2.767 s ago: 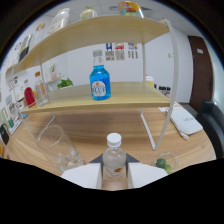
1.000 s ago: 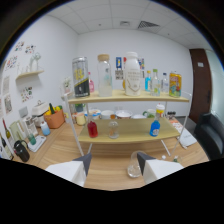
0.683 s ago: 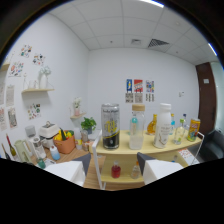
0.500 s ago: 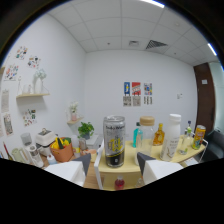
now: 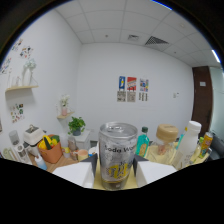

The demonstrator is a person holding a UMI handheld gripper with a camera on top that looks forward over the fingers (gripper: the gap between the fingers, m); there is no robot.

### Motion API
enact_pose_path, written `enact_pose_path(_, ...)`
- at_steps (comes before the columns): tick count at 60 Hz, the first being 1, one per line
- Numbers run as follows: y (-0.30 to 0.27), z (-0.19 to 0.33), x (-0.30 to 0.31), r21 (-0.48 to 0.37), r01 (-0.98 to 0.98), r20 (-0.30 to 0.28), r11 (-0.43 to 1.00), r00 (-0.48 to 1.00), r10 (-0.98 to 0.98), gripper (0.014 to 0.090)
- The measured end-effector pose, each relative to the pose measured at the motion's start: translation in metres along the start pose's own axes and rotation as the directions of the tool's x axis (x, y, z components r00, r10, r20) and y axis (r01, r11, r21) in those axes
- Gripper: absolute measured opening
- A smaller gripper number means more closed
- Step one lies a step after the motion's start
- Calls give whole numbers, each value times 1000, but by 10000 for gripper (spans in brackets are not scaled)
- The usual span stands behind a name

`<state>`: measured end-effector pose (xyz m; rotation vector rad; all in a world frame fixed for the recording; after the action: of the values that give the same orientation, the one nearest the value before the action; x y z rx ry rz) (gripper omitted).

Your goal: Make me a cup of Mojito.

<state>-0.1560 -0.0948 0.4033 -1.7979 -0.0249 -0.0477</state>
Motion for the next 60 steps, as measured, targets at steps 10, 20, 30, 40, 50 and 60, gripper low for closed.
enact_pose_path(10, -3, -2, 5, 29, -16, -29, 999, 999, 17, 534)
enact_pose_path(20, -2, -1, 4, 19, -31, -13, 999, 999, 32, 513)
enact_pose_path(30, -17, -16, 3, 56, -33, 17, 998, 999, 32, 506)
enact_pose_path(40, -40, -53, 9, 125, -43, 62, 991, 997, 36, 505)
enact_pose_path(50, -17, -88, 27, 135, -61, 92, 989, 995, 49, 504)
enact_pose_path(60, 53, -100, 57, 92, -64, 73, 994, 996, 57, 505)
